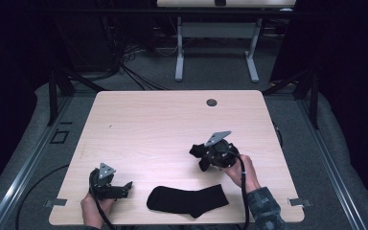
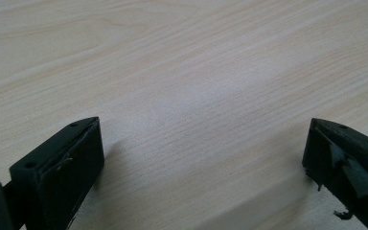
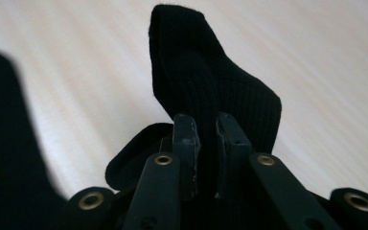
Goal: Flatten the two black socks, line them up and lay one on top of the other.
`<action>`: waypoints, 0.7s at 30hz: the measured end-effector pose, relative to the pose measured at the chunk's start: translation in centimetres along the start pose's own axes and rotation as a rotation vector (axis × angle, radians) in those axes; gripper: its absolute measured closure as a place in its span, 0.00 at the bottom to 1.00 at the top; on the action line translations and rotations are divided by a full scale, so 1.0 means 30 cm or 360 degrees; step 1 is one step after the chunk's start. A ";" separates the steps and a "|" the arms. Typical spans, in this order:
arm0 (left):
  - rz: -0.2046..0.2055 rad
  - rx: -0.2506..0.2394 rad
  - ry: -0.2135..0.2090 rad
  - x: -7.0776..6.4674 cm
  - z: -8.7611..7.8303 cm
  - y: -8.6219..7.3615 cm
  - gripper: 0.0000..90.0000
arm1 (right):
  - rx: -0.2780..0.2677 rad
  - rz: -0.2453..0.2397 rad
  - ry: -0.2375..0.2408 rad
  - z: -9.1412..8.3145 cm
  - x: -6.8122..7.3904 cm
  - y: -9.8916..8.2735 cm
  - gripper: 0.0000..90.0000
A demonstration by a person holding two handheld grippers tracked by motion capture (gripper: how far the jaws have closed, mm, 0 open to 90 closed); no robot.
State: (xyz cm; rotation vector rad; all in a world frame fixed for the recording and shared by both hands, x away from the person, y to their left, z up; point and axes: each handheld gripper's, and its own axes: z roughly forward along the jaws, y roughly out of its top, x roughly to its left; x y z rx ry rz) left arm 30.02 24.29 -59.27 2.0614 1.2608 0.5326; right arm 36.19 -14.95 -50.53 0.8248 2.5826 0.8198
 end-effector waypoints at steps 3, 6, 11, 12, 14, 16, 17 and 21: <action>0.0000 0.0000 0.0000 0.000 0.000 0.000 0.00 | 0.0085 -0.0064 0.0069 0.077 0.039 -0.002 0.82; 0.0002 -0.0001 0.0000 0.000 0.000 0.000 0.00 | 0.0116 -0.0018 0.0150 0.136 0.043 -0.021 0.62; 0.0001 0.0000 -0.0001 0.001 0.000 0.000 0.00 | -0.0013 0.0091 0.0178 0.065 0.009 -0.041 0.44; 0.0000 0.0000 -0.0001 0.000 0.000 0.000 0.00 | -0.0041 0.0112 0.0150 0.040 0.001 -0.047 0.44; 0.0007 -0.0002 -0.0001 0.000 -0.001 0.000 0.01 | -0.0075 0.0139 0.0102 -0.007 -0.015 -0.061 0.43; 0.0014 -0.0011 0.0030 -0.003 -0.005 0.002 0.00 | -0.0070 0.0163 0.0048 -0.043 -0.022 -0.078 0.44; 0.0011 -0.0013 0.0035 -0.005 -0.008 0.005 0.01 | -0.0061 0.0169 0.0011 -0.059 -0.024 -0.090 0.44; 0.0004 -0.0095 -0.0031 -0.057 -0.052 0.066 0.01 | -0.0029 0.0201 -0.0045 -0.088 -0.021 -0.130 0.45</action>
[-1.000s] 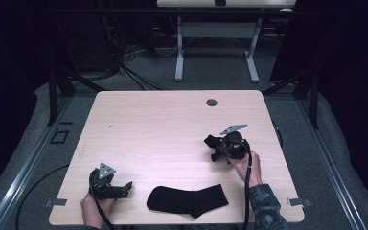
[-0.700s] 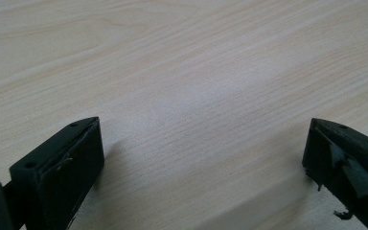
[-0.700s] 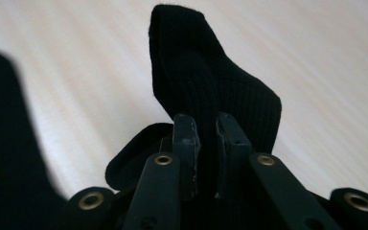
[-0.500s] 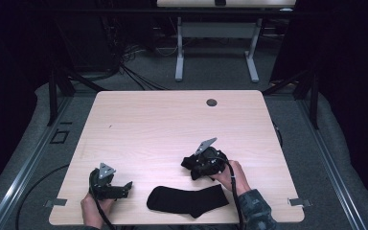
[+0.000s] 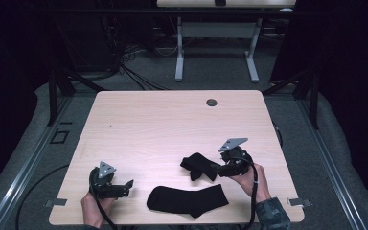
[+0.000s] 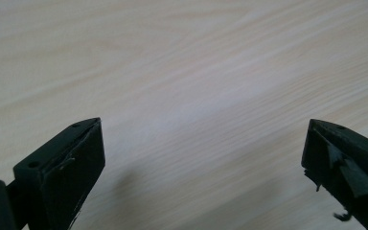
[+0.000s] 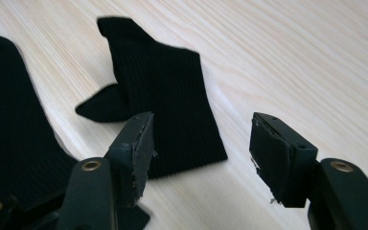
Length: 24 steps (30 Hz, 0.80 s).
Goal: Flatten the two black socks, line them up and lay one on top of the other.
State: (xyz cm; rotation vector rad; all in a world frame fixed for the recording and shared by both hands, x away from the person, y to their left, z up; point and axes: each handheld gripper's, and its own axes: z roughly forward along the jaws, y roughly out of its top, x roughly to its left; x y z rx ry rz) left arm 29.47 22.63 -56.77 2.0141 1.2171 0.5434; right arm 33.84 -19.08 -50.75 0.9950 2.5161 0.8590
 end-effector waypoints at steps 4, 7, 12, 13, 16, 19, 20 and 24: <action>0.0097 0.0015 -0.0153 -0.124 0.016 0.084 0.00 | 0.0011 0.0077 -0.0001 0.007 0.000 -0.038 0.43; 0.0168 0.0050 -0.0262 -0.221 0.055 0.136 0.00 | 0.0022 0.0121 0.0005 0.028 0.006 -0.054 0.40; 0.0354 0.0124 -0.0384 -0.369 0.130 0.209 0.00 | 0.0034 0.0122 0.0031 0.054 0.026 -0.062 0.33; 0.0393 0.0145 -0.0402 -0.396 0.145 0.221 0.00 | 0.0042 0.0111 0.0028 0.062 0.032 -0.062 0.32; 0.0493 0.0177 -0.0441 -0.462 0.179 0.252 0.08 | 0.0072 0.0077 0.0017 0.089 0.051 -0.062 0.33; 0.0524 0.0206 -0.0513 -0.501 0.209 0.279 0.19 | 0.0115 0.0040 0.0022 0.116 0.066 -0.063 0.40; 0.0526 0.0210 -0.0534 -0.511 0.214 0.287 0.21 | 0.0123 0.0035 0.0028 0.125 0.071 -0.064 0.41; 0.0567 0.0220 -0.0534 -0.545 0.237 0.304 0.37 | 0.0140 0.0019 0.0062 0.161 0.083 -0.072 0.48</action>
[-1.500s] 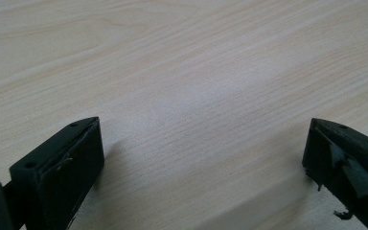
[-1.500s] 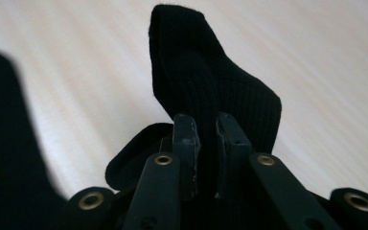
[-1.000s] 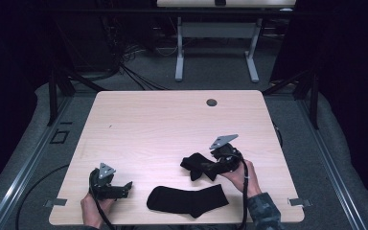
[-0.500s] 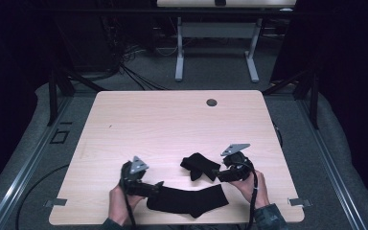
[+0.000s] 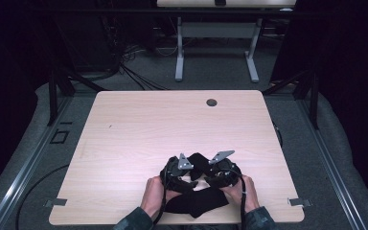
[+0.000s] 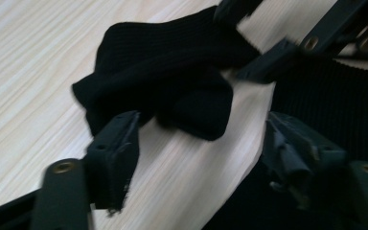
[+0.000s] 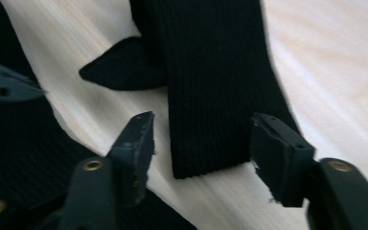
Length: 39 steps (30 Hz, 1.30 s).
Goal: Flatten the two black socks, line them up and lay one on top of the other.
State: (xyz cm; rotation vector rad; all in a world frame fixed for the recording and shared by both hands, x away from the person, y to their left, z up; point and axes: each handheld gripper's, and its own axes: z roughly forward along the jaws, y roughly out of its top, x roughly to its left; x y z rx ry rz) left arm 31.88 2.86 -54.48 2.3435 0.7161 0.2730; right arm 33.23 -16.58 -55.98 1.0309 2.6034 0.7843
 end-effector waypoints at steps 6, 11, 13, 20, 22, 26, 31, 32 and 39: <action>0.0057 0.0117 0.0087 -0.028 0.067 0.022 0.58 | -0.0010 0.0015 -0.0025 0.012 -0.002 0.001 0.59; 0.0046 0.0167 0.0170 -0.016 0.091 0.025 0.77 | 0.0025 -0.0015 -0.0076 0.012 0.002 0.006 0.68; 0.0043 0.0159 0.0169 -0.005 0.090 0.027 0.89 | 0.0021 0.0018 -0.0083 0.009 -0.006 0.006 0.77; -0.0038 0.0064 0.0156 0.056 0.028 0.022 0.96 | -0.0026 0.0101 -0.0062 -0.010 -0.039 0.003 0.89; -0.0103 0.0001 0.0152 0.092 -0.022 0.007 0.96 | -0.0084 0.0125 -0.0062 -0.038 -0.048 0.004 0.89; -0.0163 -0.0070 0.0163 0.136 -0.094 -0.019 0.97 | -0.0148 0.0144 -0.0039 -0.096 -0.062 0.012 0.89; -0.0204 -0.0133 0.0204 0.184 -0.178 -0.053 0.97 | -0.0169 0.0174 0.0012 -0.160 -0.088 0.024 0.89; -0.0204 -0.0133 0.0204 0.184 -0.178 -0.053 0.97 | -0.0169 0.0174 0.0012 -0.160 -0.088 0.024 0.89; -0.0225 -0.0126 0.0201 0.234 -0.253 -0.101 0.97 | -0.0189 0.0206 0.0105 -0.213 -0.110 0.030 0.89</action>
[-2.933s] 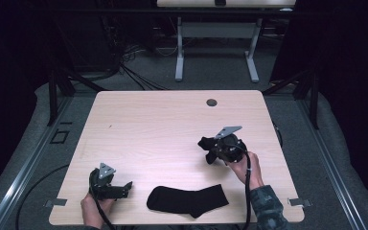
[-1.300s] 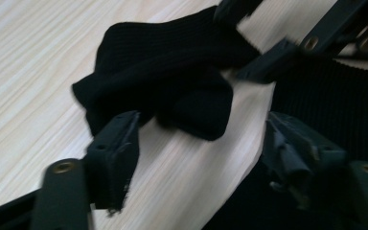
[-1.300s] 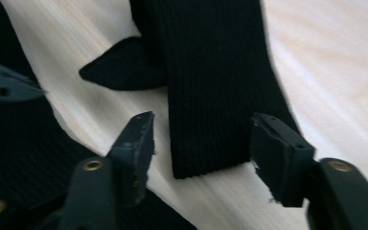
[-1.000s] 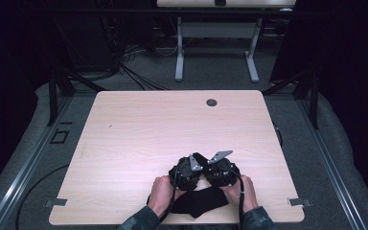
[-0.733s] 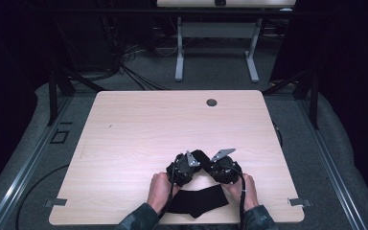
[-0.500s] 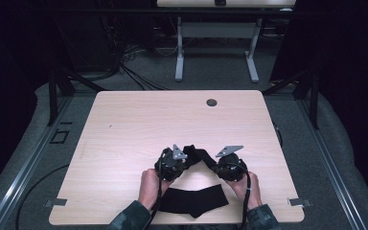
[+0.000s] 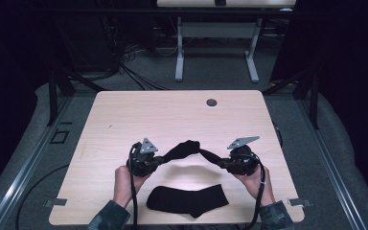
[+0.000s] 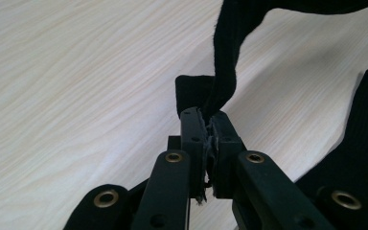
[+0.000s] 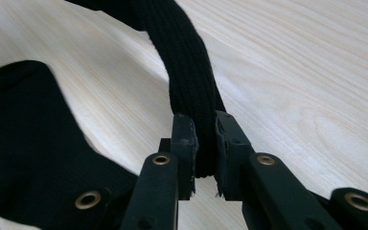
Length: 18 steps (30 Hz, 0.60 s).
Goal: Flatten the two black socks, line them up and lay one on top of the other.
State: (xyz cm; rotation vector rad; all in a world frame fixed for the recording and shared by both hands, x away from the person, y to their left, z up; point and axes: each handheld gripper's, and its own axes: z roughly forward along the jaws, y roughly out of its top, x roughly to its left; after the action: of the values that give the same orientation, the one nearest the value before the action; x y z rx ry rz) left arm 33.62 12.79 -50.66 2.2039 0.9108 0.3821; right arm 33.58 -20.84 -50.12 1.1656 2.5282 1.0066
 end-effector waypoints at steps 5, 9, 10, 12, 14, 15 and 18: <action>0.0014 0.0004 0.0001 0.015 -0.045 -0.020 0.97 | 0.0015 0.0000 0.0040 -0.018 0.003 0.001 0.88; 0.0037 -0.0052 0.0005 0.038 -0.061 -0.040 0.96 | 0.0038 0.0004 0.0007 -0.006 -0.012 0.002 0.88; 0.0063 -0.0064 0.0007 0.041 -0.060 -0.045 0.96 | 0.0038 -0.0013 -0.0014 -0.001 -0.018 0.003 0.88; 0.0159 -0.0067 0.0011 0.042 -0.048 -0.056 0.96 | 0.0004 -0.0122 -0.0091 0.015 -0.013 0.004 0.88; 0.0204 0.0010 -0.0009 0.045 -0.020 -0.075 0.95 | -0.0002 -0.0216 -0.0158 0.031 -0.009 -0.002 0.87; 0.0224 0.0059 -0.0051 0.049 -0.007 -0.088 0.94 | 0.0004 -0.0264 -0.0162 0.046 -0.009 -0.011 0.84; 0.0244 0.0161 -0.0168 0.054 0.017 -0.135 0.72 | 0.0148 -0.0274 -0.0159 0.095 -0.031 -0.057 0.68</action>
State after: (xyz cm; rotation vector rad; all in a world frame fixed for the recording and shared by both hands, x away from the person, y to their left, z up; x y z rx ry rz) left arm 33.02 15.70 -53.90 2.3708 0.7211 0.2936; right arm 34.38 -20.87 -53.49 0.9742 2.5676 0.7779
